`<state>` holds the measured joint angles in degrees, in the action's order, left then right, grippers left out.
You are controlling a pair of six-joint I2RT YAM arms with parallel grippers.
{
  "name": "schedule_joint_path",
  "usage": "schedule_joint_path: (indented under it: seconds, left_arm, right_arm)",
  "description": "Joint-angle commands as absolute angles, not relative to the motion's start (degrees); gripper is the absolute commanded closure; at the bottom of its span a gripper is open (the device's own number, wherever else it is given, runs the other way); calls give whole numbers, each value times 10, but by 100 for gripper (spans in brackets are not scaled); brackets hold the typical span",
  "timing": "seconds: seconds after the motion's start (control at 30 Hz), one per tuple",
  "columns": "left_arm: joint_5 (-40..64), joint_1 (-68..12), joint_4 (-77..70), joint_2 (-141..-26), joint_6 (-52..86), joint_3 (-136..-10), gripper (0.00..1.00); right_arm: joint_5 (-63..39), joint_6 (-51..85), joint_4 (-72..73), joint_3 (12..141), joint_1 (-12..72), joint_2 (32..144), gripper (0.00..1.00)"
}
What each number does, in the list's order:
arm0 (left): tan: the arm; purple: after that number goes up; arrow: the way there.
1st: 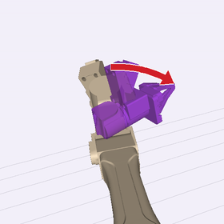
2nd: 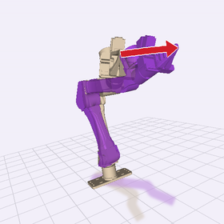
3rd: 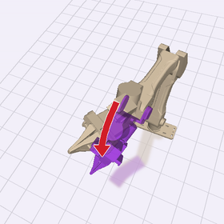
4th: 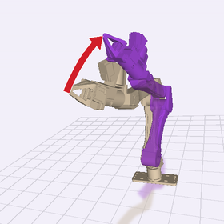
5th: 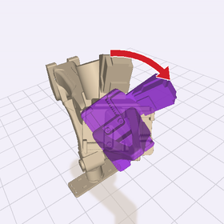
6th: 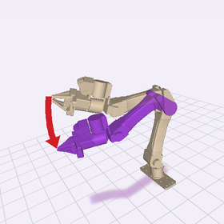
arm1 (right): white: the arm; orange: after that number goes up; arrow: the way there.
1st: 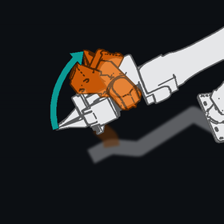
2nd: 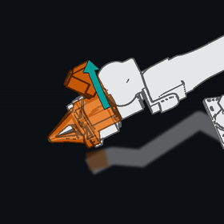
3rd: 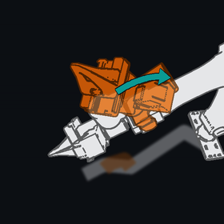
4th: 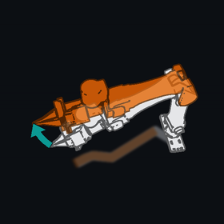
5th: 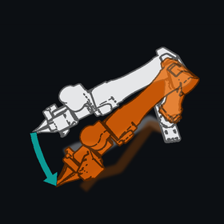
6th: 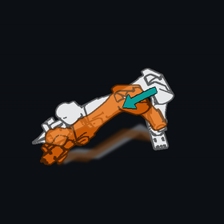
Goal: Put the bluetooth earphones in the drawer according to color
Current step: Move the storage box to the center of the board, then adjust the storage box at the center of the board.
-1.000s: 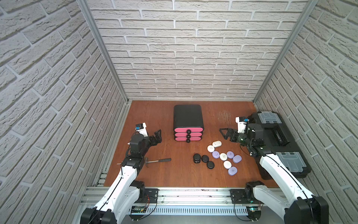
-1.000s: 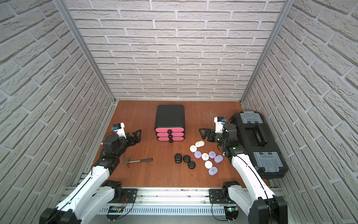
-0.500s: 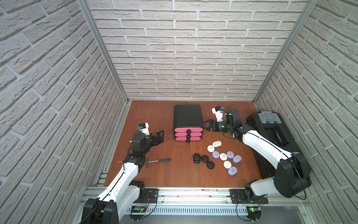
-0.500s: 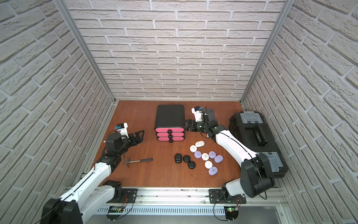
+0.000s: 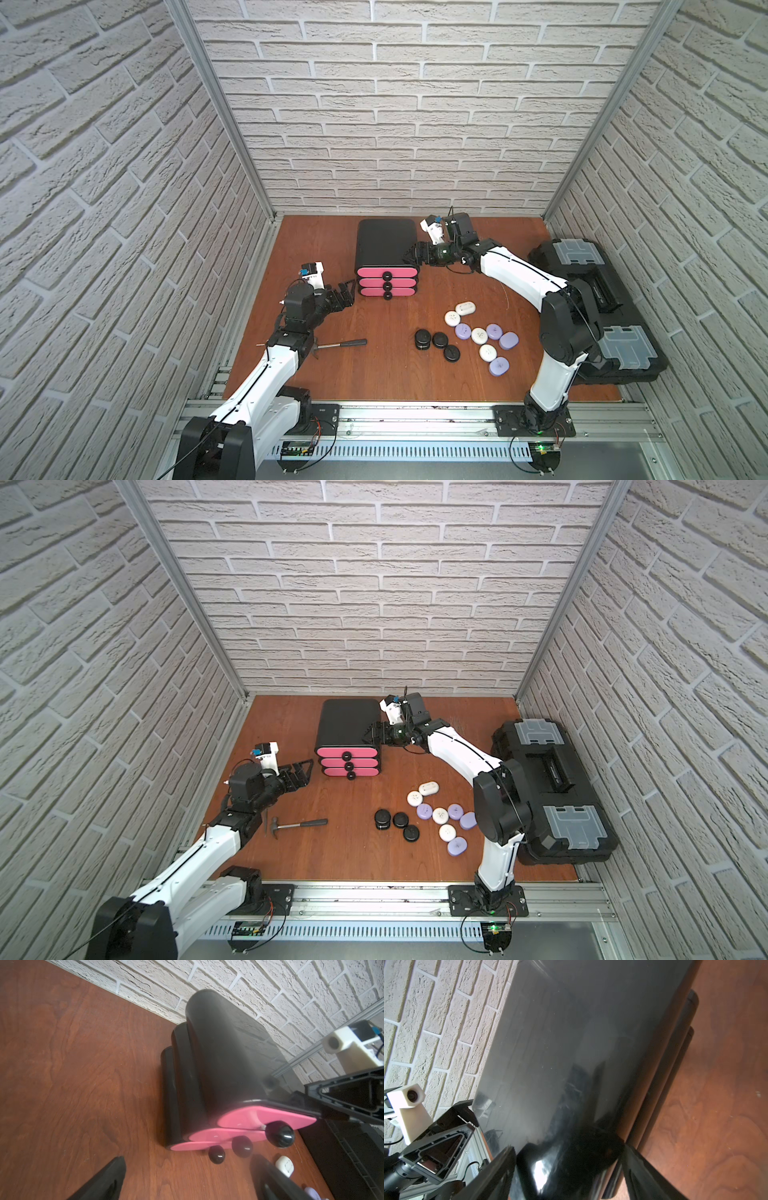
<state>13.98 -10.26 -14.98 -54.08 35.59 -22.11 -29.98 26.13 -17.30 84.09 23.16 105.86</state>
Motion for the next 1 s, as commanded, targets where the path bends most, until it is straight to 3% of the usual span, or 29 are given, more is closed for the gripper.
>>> schedule_joint_path:
  seconds: [0.0,0.3,0.73,0.97]
  left_arm:
    - [160,-105,-179,-537,348,-239,2]
    - [125,-99,-77,-511,396,-328,2]
    - [280,-57,57,-795,401,-595,2]
    - [302,-120,55,-860,401,-642,2]
  right_arm:
    - [-283,251,-182,846,236,1040,16]
    - [-200,217,-196,724,234,893,11]
    - [-127,183,-192,581,233,757,6]
    - [-119,180,-177,568,232,751,8]
